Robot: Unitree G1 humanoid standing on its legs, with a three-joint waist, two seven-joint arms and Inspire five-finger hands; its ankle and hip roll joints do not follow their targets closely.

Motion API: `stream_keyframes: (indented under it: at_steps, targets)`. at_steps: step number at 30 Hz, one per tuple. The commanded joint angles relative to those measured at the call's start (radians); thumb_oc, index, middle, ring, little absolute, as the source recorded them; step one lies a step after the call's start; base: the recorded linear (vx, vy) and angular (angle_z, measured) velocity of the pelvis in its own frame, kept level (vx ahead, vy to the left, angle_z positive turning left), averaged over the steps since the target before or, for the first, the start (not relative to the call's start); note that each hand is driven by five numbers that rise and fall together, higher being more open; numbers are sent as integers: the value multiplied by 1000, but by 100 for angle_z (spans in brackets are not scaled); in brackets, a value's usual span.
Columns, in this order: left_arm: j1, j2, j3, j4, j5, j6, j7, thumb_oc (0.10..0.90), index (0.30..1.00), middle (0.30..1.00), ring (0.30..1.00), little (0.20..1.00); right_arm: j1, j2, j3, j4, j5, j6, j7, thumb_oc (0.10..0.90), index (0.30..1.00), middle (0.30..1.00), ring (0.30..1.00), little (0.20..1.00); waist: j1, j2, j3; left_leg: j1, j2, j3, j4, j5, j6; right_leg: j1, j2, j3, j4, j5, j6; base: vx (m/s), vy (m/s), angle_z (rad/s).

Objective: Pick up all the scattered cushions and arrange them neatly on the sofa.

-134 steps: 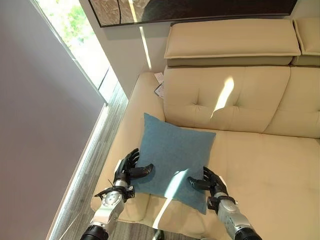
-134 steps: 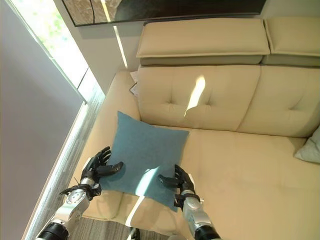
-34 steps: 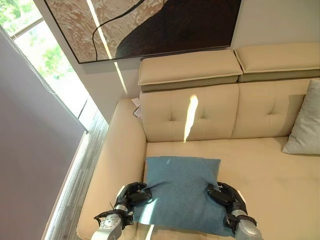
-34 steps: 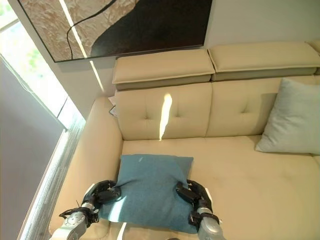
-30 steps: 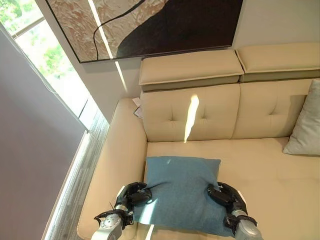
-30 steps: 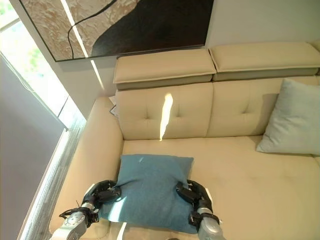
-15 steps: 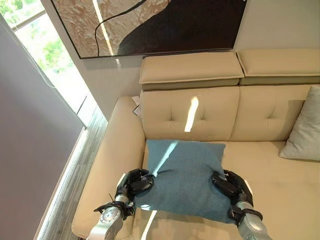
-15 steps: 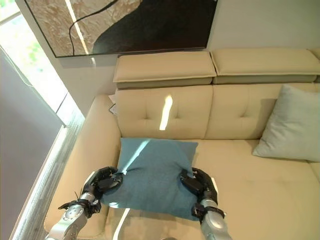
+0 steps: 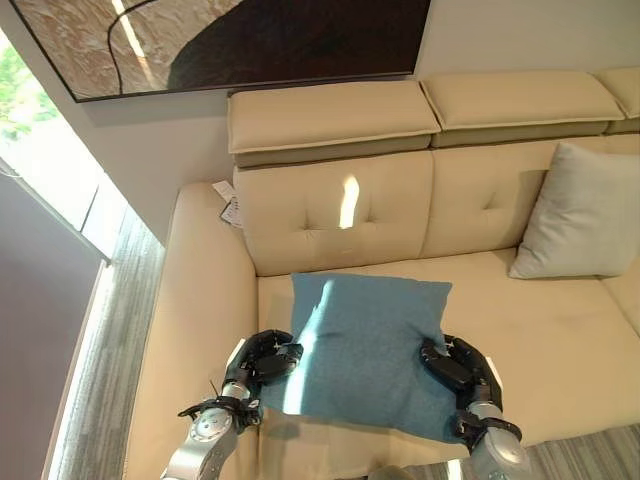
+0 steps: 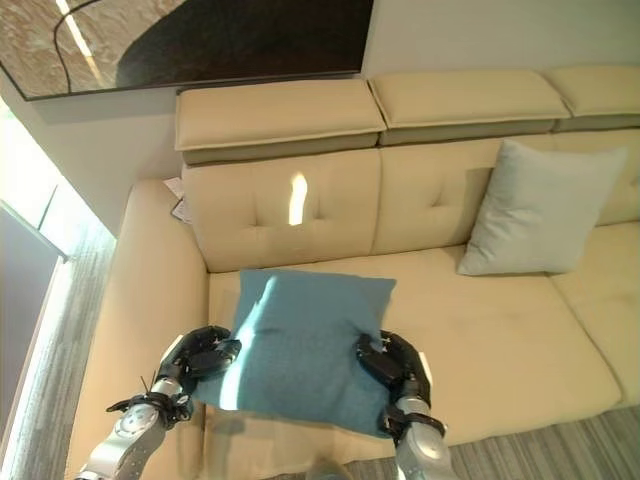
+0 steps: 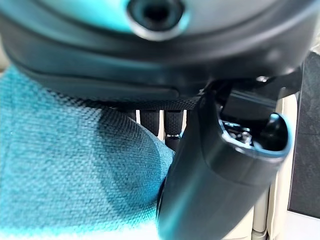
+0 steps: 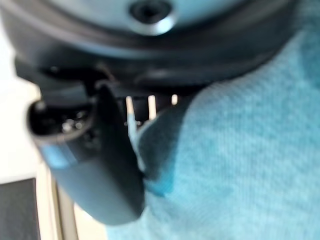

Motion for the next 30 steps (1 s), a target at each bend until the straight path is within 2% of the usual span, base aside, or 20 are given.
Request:
stream_keyframes:
  at_steps: [1, 3, 4, 5, 6, 7, 9, 11, 12, 14, 17, 18, 19, 20, 22, 23, 26, 27, 28, 30]
  targets:
    - [-34, -55, 18, -140, -58, -124, -38, 400, 300, 300, 300, 300, -126, 12, 18, -133, -4, -139, 47, 400, 300, 300, 300, 300, 49, -31, -95, -12, -36, -6, 112, -171, 56, -37, 63, -121, 25, 8, 56, -109, -100, -84]
    - [-42, -54, 21, -143, -67, -127, -32, 400, 300, 300, 300, 300, -140, 9, 29, -134, -24, -137, 43, 400, 300, 300, 300, 300, 64, -19, -81, -18, -14, -2, 109, -155, 56, -53, 39, -172, 82, -18, 54, -146, -126, -59]
    - [-42, -54, 21, -143, -67, -127, -32, 400, 300, 300, 300, 300, -140, 9, 29, -134, -24, -137, 43, 400, 300, 300, 300, 300, 64, -19, -81, -18, -14, -2, 109, -155, 56, -53, 39, -172, 83, -18, 54, -169, -167, -20]
    - [-47, -52, 24, -148, -73, -128, -23, 400, 300, 300, 300, 300, -149, 3, 34, -135, -47, -138, 37, 400, 300, 300, 300, 300, 76, -3, -63, -24, 8, 2, 114, -147, 58, -64, 10, -212, 156, -46, 57, -238, -212, -44]
    - [-58, -51, 25, -144, -77, -129, -18, 400, 300, 300, 300, 300, -158, 0, 36, -150, -66, -137, 36, 400, 300, 300, 300, 300, 81, 24, -45, -33, 39, 3, 111, -132, 56, -86, -66, -248, 283, -63, 41, -279, -262, -46]
    - [-64, -52, 21, -136, -71, -128, -17, 400, 300, 300, 300, 300, -156, 3, 32, -159, -75, -129, 42, 400, 300, 300, 300, 300, 74, 28, -44, -35, 44, -3, 109, -129, 54, -89, -87, -226, 317, -52, 39, -198, -252, -44]
    - [-69, -55, 8, -135, -66, -125, -16, 400, 300, 300, 300, 300, -145, -3, 28, -162, -94, -117, 47, 400, 300, 300, 300, 300, 58, 18, -42, -31, 52, -24, 116, -129, 39, -34, -88, -122, 283, -70, 46, -41, -243, 7]
    - [-70, -54, 9, -135, -66, -125, -16, 400, 300, 300, 300, 300, -145, -2, 28, -162, -94, -117, 47, 400, 300, 300, 300, 300, 58, 18, -45, -34, 52, -24, 115, -127, 39, -36, -87, -122, 279, -66, 46, -4, -171, 29]
    - [-64, -52, 11, -142, -64, -128, -19, 400, 300, 300, 300, 300, -142, -8, 26, -168, -89, -122, 48, 400, 300, 300, 300, 300, 67, 8, -60, -45, 66, -30, 144, -135, 26, 27, -82, -94, 196, -107, 50, -7, -477, 9]
    - [-70, -56, 12, -135, -71, -130, -12, 400, 300, 300, 300, 300, -164, -27, 52, -161, -101, -116, 51, 400, 300, 300, 300, 300, 82, -2, -73, -72, 118, -14, 209, -125, -9, 67, -49, -96, 108, -121, 33, -26, -546, -32]
    - [-85, -69, 3, -127, -75, -128, -1, 400, 300, 300, 300, 300, -164, -49, 50, -165, -110, -117, 51, 400, 300, 300, 300, 300, 84, -10, -58, -117, 144, -11, 285, -97, -26, 88, -32, -107, 79, -117, 12, -86, -268, -39]
    - [-106, -75, -11, -120, -80, -127, 1, 400, 300, 300, 300, 300, -155, -58, 39, -172, -108, -116, 41, 400, 300, 300, 300, 300, 72, -16, -52, -150, 173, 35, 346, -55, -30, 106, -23, -125, 55, -114, -3, -68, -150, -5]
    - [-107, -75, -11, -120, -80, -127, 1, 400, 300, 300, 300, 300, -155, -58, 39, -172, -108, -116, 41, 400, 300, 300, 300, 300, 72, -15, -53, -154, 175, 33, 350, -56, -30, 106, -22, -126, 54, -113, -3, -87, -246, 4]
    - [-118, -74, -25, -124, -73, -128, -9, 400, 300, 300, 300, 300, -143, -62, 27, -180, -96, -116, 36, 400, 300, 300, 300, 300, 48, -16, -58, -146, 181, 111, 371, -81, -17, 123, -16, -131, 33, -119, -19, -29, -121, 15]
    - [-123, -74, -29, -127, -67, -129, -11, 400, 300, 300, 300, 300, -144, -65, 24, -182, -90, -120, 33, 400, 300, 300, 300, 300, 51, -13, -53, -168, 162, 105, 413, -93, -13, 132, -12, -126, 29, -122, -25, -18, -85, 16]
    - [-122, -82, -40, -121, -66, -125, -15, 400, 300, 300, 300, 300, -141, -67, 23, -176, -86, -117, 36, 400, 300, 300, 300, 300, 45, -8, -51, -181, 118, 107, 402, -123, 1, 136, -7, -134, 31, -130, -29, 16, -31, -2]
    - [-120, -84, -47, -105, -52, -108, -24, 400, 300, 300, 300, 300, -119, -57, 13, -171, -68, -108, 44, 400, 300, 300, 300, 300, 42, -9, -55, -235, 63, 139, 382, -113, 17, 158, 0, -145, 18, -134, -31, 49, -14, -5]
    - [-120, -84, -47, -105, -52, -108, -24, 400, 300, 300, 300, 300, -119, -57, 13, -171, -68, -108, 44, 400, 300, 300, 300, 300, 42, -8, -55, -236, 63, 139, 382, -113, 17, 158, 1, -145, 18, -134, -31, 23, -6, 7]
    - [-116, -83, -47, -109, -46, -105, -22, 400, 300, 300, 300, 300, -113, -55, 12, -170, -64, -111, 40, 400, 300, 300, 300, 300, 49, -13, -50, -275, 56, 136, 406, -105, 14, 163, 5, -139, 17, -134, -34, 61, 34, -3]
    - [-102, -84, -40, -129, -40, -106, -23, 400, 300, 300, 300, 300, -119, -45, 15, -168, -66, -114, 35, 400, 300, 300, 300, 300, 68, -3, -47, -238, 21, 88, 340, -103, 18, 173, 28, -121, 20, -147, -29, 112, 62, -16]
